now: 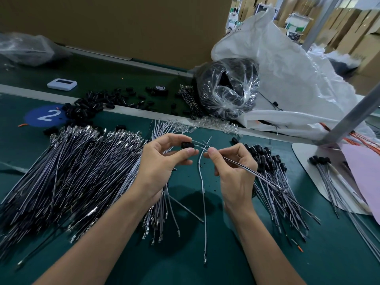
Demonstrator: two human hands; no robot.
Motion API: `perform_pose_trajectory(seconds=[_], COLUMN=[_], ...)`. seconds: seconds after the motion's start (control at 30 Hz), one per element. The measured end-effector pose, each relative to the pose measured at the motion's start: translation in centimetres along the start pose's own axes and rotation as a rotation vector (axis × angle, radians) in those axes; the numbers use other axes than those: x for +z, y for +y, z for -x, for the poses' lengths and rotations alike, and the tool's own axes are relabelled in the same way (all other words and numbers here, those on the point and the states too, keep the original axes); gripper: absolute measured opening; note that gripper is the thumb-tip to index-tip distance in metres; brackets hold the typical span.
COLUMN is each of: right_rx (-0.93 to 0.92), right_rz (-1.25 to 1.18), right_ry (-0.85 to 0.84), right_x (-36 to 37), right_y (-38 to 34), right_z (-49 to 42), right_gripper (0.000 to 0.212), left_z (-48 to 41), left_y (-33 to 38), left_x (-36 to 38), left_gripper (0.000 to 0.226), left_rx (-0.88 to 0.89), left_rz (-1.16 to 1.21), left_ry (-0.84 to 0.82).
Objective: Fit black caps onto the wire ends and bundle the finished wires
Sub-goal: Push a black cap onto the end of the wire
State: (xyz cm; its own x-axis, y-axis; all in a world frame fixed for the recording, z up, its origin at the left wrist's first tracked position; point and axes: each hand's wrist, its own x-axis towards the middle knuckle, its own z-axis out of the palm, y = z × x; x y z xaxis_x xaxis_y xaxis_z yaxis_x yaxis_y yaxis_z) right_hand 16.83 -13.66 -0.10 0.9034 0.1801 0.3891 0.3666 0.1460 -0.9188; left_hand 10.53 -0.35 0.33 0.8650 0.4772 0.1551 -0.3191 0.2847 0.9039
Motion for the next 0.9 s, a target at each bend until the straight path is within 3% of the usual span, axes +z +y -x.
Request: perform_pose_trajectory(seconds=[0.9], right_rx=[0.027], right_rz=[-0.080], right_ry=[-0.135], right_x=[-0.29], right_y=[0.54], right_z=[-0.24], right_gripper=[0.026], left_z=[0.28], left_y=[0.28], left_x=[0.10], left_gripper=[0.022], left_rx=[-0.048], left_rz=[-0.189], left_ry=[-0.111])
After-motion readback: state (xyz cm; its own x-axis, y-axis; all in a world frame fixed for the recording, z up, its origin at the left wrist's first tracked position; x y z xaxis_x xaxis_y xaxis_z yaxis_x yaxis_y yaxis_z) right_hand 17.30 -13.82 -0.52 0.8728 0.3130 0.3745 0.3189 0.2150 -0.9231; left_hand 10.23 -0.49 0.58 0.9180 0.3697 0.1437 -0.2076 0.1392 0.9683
